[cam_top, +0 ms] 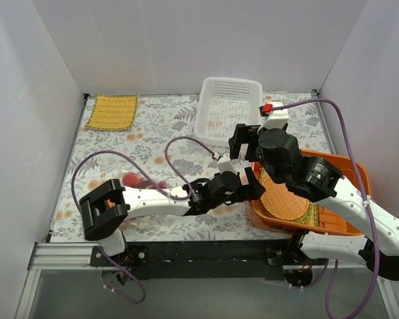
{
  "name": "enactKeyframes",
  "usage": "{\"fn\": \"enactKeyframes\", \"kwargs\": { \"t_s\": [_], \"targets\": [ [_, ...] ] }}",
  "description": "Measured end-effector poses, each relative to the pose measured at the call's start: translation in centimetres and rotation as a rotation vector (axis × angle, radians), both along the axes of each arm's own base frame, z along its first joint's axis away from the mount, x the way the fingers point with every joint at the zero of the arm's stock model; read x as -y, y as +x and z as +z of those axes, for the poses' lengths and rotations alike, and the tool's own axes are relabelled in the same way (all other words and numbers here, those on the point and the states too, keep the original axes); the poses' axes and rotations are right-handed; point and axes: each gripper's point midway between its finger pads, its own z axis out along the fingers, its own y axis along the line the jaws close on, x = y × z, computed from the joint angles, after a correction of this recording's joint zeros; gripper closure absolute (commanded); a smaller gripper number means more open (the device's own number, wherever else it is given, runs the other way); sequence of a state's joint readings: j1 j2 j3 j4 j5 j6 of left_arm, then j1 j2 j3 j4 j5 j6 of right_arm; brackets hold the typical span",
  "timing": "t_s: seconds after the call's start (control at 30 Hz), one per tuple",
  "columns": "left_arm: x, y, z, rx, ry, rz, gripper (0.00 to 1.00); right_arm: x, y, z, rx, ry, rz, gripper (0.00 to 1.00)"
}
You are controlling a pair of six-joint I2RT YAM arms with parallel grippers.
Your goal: Open the zip-top bag and remove the fake food
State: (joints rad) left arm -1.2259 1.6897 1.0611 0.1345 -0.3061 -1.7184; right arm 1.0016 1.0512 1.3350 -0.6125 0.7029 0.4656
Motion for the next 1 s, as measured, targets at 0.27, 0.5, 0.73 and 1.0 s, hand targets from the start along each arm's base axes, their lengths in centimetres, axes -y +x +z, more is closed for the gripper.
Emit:
{"fn": "enactKeyframes", "kwargs": {
  "t_s": [0.27, 0.5, 0.73, 1.0],
  "targets": [
    [-8.3, 2.2, 2.7, 0.011, 0.043, 0.14, 0.02, -0.4, -0.5, -0.6, -0.022, -0.002, 0.034, 0.02],
    [-20.9, 7.7, 4.5, -0.043, 0.115, 0.472, 0.02, -4.4, -1.2, -3.7, -0.113, -0.001, 0.184, 0.05],
    [-34.8, 11.6, 3.3, -0.152, 0.27, 0.832, 0.04, -12.6, -3.2, -12.2, -0.298, -0.088, 0.388, 0.07],
    [-44.1, 12.5, -2.3, -0.335, 0.492, 1.065, 0.07, -18.4, -4.7, -20.1, -0.448, -0.149, 0.551, 0.06]
  ]
}}
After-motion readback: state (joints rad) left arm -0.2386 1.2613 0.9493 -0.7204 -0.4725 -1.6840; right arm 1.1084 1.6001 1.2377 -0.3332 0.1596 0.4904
